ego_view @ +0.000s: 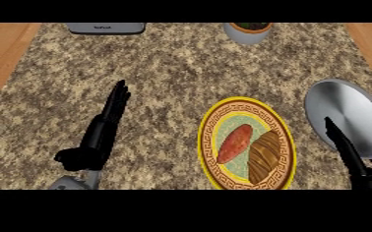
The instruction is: Pick the sweet potato from the plate and place it in the pan
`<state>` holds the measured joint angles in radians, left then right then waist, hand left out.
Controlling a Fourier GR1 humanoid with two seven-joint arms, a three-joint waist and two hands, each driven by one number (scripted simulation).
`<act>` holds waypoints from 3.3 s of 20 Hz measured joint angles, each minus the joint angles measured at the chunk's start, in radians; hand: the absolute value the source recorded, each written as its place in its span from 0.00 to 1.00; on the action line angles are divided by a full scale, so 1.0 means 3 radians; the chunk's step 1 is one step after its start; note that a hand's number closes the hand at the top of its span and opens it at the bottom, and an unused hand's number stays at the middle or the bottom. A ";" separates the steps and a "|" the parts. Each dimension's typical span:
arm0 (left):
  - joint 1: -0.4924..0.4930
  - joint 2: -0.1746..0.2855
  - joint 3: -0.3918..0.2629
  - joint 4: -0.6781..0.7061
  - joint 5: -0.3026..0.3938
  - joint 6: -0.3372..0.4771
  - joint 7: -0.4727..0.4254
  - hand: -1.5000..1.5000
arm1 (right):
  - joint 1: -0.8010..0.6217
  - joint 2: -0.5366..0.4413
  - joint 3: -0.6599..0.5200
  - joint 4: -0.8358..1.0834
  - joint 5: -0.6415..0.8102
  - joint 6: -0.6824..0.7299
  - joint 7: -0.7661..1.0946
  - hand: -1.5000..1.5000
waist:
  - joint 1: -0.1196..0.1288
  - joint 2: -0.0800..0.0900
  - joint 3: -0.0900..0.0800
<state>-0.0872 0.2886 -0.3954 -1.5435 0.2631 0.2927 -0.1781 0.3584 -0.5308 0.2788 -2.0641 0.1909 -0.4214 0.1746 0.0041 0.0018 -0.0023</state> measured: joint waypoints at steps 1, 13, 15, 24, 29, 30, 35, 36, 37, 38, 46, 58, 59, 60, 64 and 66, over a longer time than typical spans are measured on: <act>-0.0019 0.0012 0.0007 -0.0005 0.0005 -0.0022 0.0027 0.50 | -0.0086 -0.0036 0.0061 0.0006 0.0087 0.0057 0.0182 0.00 | 0.0016 0.0002 -0.0001; -0.0045 -0.0058 0.0042 0.0020 -0.0053 -0.0087 0.0064 0.50 | -0.1254 0.0070 0.0848 0.0626 0.0785 0.1042 0.1778 0.00 | 0.0058 0.0004 0.0003; -0.0027 -0.0051 0.0093 0.0003 -0.0059 -0.0117 0.0085 0.50 | -0.1353 0.0224 0.0932 0.0796 0.0891 0.1106 0.1865 0.00 | 0.0040 0.0000 0.0004; 0.0099 -0.0194 0.0270 -0.0004 -0.0213 -0.0289 0.0067 0.50 | -0.1495 0.0728 0.0868 0.1060 0.1197 0.1407 0.2080 0.00 | -0.0004 -0.0006 0.0007; 0.0098 -0.0306 0.0347 -0.0025 -0.0334 -0.0345 0.0136 0.50 | -0.1385 0.0887 0.0748 0.1207 0.1342 0.1368 0.1871 0.00 | -0.0011 -0.0007 0.0008; 0.0126 -0.0341 0.0331 -0.0063 -0.0383 -0.0321 0.0149 0.50 | -0.1379 0.0920 0.0711 0.1229 0.1350 0.1362 0.1834 0.00 | -0.0011 -0.0007 0.0008; 0.0173 -0.0400 0.0447 -0.0075 -0.0457 -0.0446 0.0154 0.50 | -0.1445 0.1107 0.0524 0.1493 0.1438 0.1378 0.1638 0.00 | -0.0010 -0.0007 0.0008; 0.0129 -0.0407 0.0488 -0.0072 -0.0461 -0.0474 0.0189 0.50 | -0.1438 0.1135 0.0504 0.1534 0.1456 0.1382 0.1602 0.00 | -0.0011 -0.0007 0.0007; 0.0163 -0.0406 0.0509 -0.0106 -0.0461 -0.0508 0.0196 0.50 | -0.1450 0.1158 0.0474 0.1606 0.1466 0.1397 0.1553 0.00 | -0.0010 -0.0007 0.0008; 0.0146 -0.0457 0.0498 -0.0061 -0.0508 -0.0488 0.0178 0.50 | -0.1466 0.1181 0.0444 0.1678 0.1474 0.1406 0.1517 0.00 | -0.0010 -0.0007 0.0008; 0.0122 -0.0531 0.0582 -0.0076 -0.0580 -0.0562 0.0236 0.50 | -0.1666 0.1295 0.0357 0.2160 0.1608 0.1527 0.1321 1.00 | -0.0018 -0.0042 -0.0030; 0.0151 -0.0528 0.0684 -0.0075 -0.0583 -0.0699 0.0220 0.50 | -0.1733 0.1274 0.0408 0.2309 0.2050 0.1373 0.1092 1.00 | -0.0030 -0.0061 -0.0044; 0.0174 -0.0513 0.0706 -0.0096 -0.0584 -0.0707 0.0219 0.50 | -0.1703 0.1261 0.0403 0.2273 0.2086 0.1324 0.1053 1.00 | -0.0025 -0.0057 -0.0037; 0.0222 -0.0518 0.0693 -0.0123 -0.0604 -0.0712 0.0202 0.50 | -0.1659 0.1244 0.0413 0.2222 0.2124 0.1297 0.1017 1.00 | -0.0022 -0.0055 -0.0032; 0.0233 -0.0555 0.0696 -0.0158 -0.0648 -0.0688 0.0250 0.50 | -0.1398 0.1162 0.0626 0.1717 0.2317 0.1424 0.1125 1.00 | -0.0030 -0.0036 -0.0013; 0.0193 -0.0560 0.0734 -0.0121 -0.0642 -0.0704 0.0254 0.50 | -0.1248 0.1072 0.0717 0.1436 0.2399 0.1500 0.1152 1.00 | -0.0034 -0.0027 -0.0005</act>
<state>-0.0293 0.1205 -0.1753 -1.5799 0.0705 0.0816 -0.1020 -0.0161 -0.2093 0.4940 -1.6333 0.9107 0.0286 0.5203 -0.0061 -0.0063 -0.0039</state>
